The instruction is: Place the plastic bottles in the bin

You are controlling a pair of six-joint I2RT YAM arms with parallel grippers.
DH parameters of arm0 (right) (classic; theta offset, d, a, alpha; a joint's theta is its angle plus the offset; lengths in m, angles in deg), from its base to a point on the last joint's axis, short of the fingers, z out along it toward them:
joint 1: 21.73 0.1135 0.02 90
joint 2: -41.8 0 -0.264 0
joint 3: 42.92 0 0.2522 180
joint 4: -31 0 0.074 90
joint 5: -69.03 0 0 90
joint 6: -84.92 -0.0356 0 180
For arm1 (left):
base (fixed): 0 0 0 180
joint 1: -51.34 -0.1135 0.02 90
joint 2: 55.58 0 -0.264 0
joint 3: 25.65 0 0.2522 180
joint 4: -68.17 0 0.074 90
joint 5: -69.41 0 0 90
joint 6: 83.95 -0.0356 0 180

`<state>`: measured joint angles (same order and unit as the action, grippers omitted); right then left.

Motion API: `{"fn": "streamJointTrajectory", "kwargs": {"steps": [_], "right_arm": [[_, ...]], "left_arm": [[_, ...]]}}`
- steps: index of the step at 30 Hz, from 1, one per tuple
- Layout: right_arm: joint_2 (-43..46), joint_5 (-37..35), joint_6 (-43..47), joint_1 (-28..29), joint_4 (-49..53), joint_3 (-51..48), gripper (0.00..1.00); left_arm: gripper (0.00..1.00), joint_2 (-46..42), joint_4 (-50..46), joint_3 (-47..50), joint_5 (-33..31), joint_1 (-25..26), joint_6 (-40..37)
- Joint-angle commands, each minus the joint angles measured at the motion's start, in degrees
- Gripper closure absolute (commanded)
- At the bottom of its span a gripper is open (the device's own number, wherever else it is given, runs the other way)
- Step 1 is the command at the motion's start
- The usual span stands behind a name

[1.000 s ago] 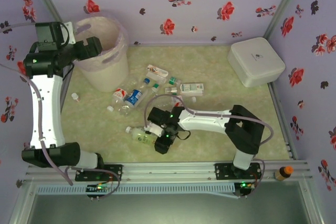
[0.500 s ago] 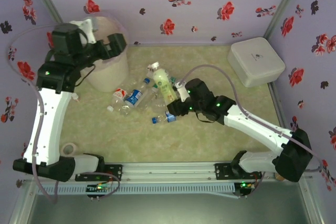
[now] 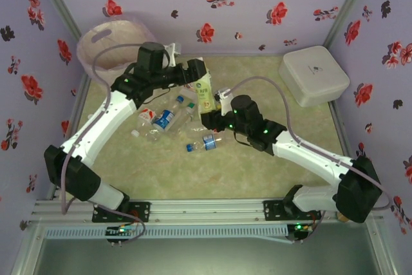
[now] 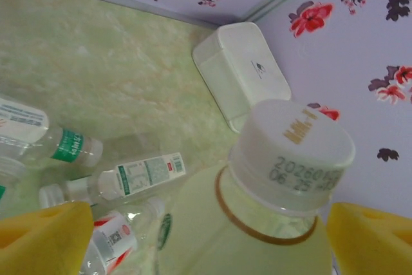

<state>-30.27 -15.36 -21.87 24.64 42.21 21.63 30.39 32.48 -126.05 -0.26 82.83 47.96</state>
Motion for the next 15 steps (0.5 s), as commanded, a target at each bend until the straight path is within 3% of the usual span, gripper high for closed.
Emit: {"fn": "streamJointTrajectory", "kwargs": {"steps": [1, 12, 15], "right_arm": [[-0.89, 0.02, -1.51, -0.21, -7.50, -0.42, 0.77], [-4.14, 0.94, -2.78, -0.72, -9.06, 0.28, 0.75], [-4.07, 1.07, -3.06, -1.22, -8.79, 0.46, 0.64]], "left_arm": [[0.14, -0.86, 5.51, 1.46, 2.06, 0.59, 2.51], [0.50, 0.37, 6.36, 3.21, 2.15, 0.69, 2.94], [0.54, 1.12, 5.29, 1.98, 2.03, 0.62, 1.80]]}}
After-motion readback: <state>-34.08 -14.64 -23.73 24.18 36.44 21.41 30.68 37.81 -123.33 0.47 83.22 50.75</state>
